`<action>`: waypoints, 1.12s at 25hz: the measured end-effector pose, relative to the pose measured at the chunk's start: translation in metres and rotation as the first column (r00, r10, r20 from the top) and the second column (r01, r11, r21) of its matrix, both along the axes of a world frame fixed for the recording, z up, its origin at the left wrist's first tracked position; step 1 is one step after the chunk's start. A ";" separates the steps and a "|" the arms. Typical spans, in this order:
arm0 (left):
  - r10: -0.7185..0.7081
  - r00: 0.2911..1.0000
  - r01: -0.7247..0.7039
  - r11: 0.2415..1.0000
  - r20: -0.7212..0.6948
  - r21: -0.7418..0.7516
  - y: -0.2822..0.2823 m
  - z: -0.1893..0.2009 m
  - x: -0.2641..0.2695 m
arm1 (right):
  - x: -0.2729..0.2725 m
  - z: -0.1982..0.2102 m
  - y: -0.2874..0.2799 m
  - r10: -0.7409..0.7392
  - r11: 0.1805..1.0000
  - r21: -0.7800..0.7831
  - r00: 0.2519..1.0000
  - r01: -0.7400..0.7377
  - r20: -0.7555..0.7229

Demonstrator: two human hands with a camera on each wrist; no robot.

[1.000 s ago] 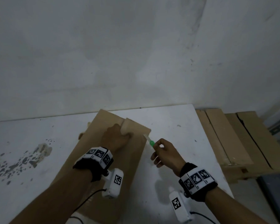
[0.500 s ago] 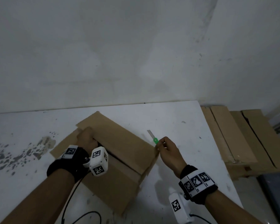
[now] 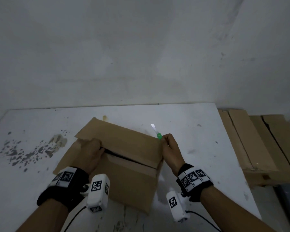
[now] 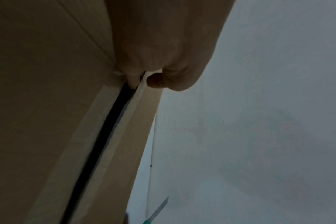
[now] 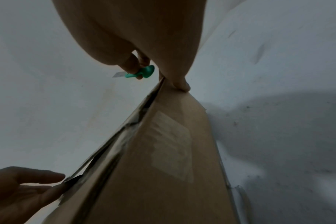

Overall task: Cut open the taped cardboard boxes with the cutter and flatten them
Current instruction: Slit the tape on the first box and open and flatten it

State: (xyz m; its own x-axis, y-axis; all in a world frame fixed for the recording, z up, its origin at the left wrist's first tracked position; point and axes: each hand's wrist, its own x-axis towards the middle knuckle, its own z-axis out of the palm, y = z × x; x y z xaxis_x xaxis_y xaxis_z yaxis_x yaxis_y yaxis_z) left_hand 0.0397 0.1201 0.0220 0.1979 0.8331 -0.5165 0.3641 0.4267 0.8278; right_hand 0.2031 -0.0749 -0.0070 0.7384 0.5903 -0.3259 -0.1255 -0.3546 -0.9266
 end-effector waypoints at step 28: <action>-0.350 -0.413 0.892 -0.343 -0.841 -0.295 -0.014 0.012 0.092 | 0.022 0.002 -0.065 0.268 0.937 -0.199 0.957 -0.286 -0.112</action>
State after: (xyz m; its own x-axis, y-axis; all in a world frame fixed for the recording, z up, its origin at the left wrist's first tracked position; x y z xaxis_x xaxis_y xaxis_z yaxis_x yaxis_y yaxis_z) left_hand 0.1312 0.1062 0.0335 0.7569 0.0951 -0.6466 0.0766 -0.9954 -0.0567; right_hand 0.2249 -0.1400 -0.0054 0.5207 0.6789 -0.5177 -0.0664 -0.5723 -0.8173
